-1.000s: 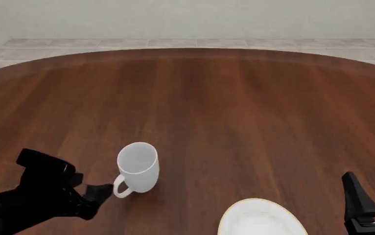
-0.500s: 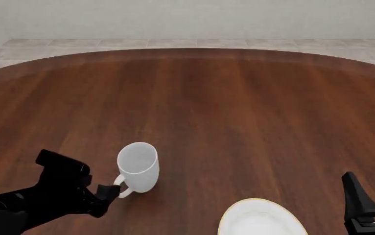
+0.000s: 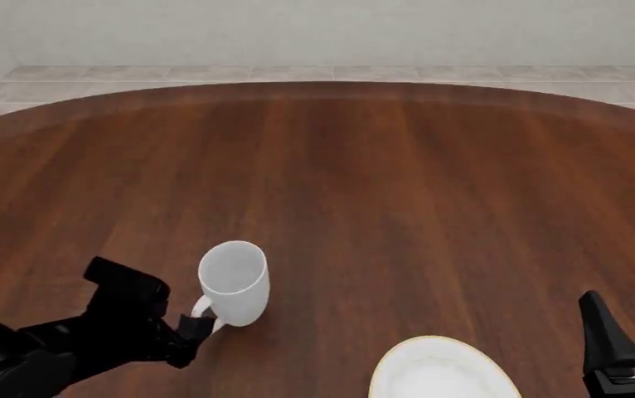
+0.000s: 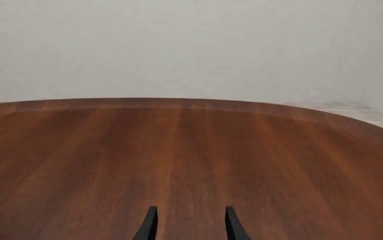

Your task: Put the white mug on the plate.

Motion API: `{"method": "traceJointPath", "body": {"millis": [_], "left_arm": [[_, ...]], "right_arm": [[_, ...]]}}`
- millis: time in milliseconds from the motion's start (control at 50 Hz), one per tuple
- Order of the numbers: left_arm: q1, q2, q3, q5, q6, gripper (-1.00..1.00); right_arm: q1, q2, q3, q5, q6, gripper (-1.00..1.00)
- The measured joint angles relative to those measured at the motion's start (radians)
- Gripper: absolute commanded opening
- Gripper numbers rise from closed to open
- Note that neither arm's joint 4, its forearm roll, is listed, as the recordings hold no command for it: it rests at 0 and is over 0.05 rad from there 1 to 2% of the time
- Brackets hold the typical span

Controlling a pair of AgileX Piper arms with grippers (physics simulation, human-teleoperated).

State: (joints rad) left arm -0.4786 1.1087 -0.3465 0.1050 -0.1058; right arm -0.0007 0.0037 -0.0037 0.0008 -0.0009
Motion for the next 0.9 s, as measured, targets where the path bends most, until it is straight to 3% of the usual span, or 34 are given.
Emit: {"method": "traceJointPath", "body": {"millis": [900], "left_arm": [[0.001,0.163,0.006,-0.114,0.029,1.00]], "right_arm": [[0.000,0.000,0.000,0.000,0.000,1.00]]}}
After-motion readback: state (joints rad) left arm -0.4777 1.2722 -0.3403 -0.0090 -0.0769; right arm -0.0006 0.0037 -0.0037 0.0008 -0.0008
